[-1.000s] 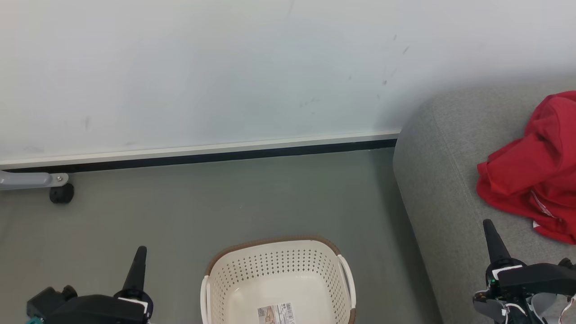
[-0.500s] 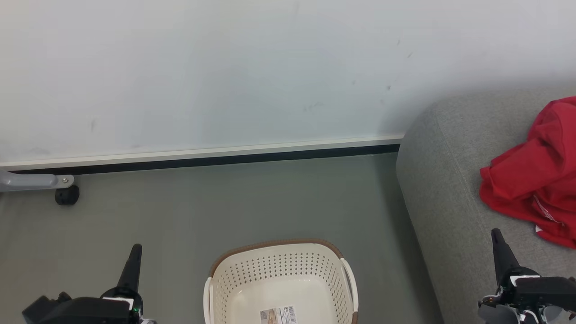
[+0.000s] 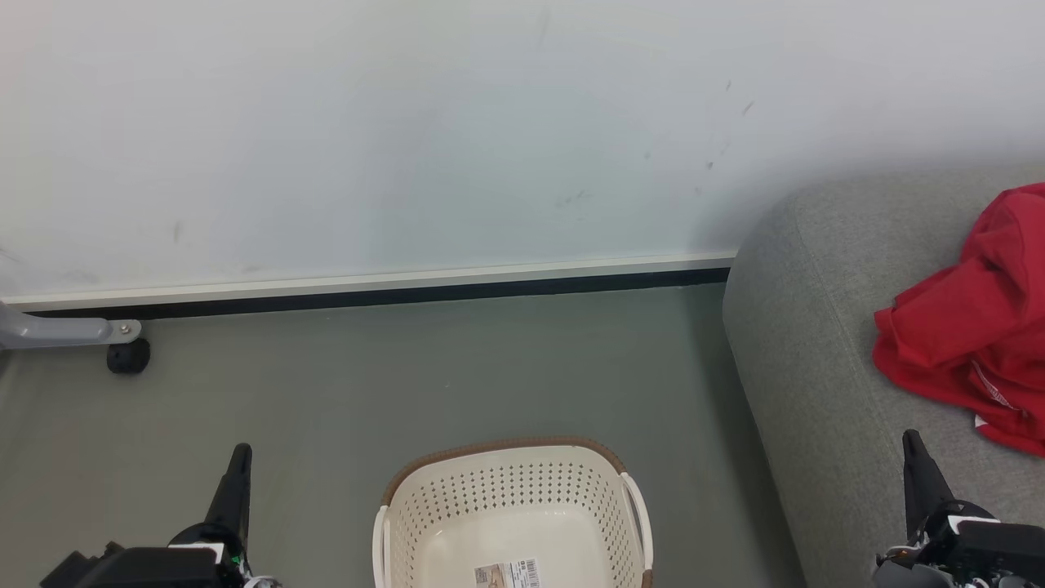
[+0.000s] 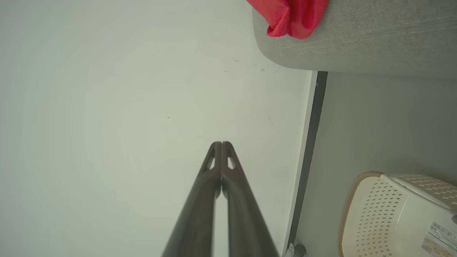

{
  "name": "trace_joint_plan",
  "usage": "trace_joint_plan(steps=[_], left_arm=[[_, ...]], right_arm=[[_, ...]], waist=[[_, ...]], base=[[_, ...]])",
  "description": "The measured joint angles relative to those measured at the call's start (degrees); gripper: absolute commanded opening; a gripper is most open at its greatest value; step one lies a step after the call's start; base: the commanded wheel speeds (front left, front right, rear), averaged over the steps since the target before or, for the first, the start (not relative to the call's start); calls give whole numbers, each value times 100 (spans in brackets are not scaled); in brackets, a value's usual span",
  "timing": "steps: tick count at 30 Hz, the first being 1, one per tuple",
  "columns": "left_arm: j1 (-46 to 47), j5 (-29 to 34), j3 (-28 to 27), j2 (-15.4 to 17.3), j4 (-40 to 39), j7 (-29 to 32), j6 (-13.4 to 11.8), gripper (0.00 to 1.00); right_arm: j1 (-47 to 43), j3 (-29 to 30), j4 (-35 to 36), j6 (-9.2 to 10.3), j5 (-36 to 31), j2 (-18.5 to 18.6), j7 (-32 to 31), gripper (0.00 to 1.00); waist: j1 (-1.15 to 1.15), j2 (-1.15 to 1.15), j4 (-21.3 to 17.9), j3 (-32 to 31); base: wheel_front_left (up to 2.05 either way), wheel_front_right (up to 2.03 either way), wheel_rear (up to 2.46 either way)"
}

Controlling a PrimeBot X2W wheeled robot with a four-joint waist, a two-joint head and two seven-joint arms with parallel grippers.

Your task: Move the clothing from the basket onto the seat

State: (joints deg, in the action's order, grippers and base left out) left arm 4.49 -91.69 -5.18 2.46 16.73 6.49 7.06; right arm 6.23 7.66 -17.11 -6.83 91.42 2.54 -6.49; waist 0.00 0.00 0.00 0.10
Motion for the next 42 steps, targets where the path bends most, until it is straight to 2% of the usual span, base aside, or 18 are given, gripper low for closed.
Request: trace_joint_plan(steps=[42], left_arm=[[3, -1, 0, -1, 8, 0, 0, 0]], right_arm=[[-2, 0, 0, -7, 1, 0, 1, 0]], waist=[[0, 0, 0, 0]], base=[[0, 0, 0]])
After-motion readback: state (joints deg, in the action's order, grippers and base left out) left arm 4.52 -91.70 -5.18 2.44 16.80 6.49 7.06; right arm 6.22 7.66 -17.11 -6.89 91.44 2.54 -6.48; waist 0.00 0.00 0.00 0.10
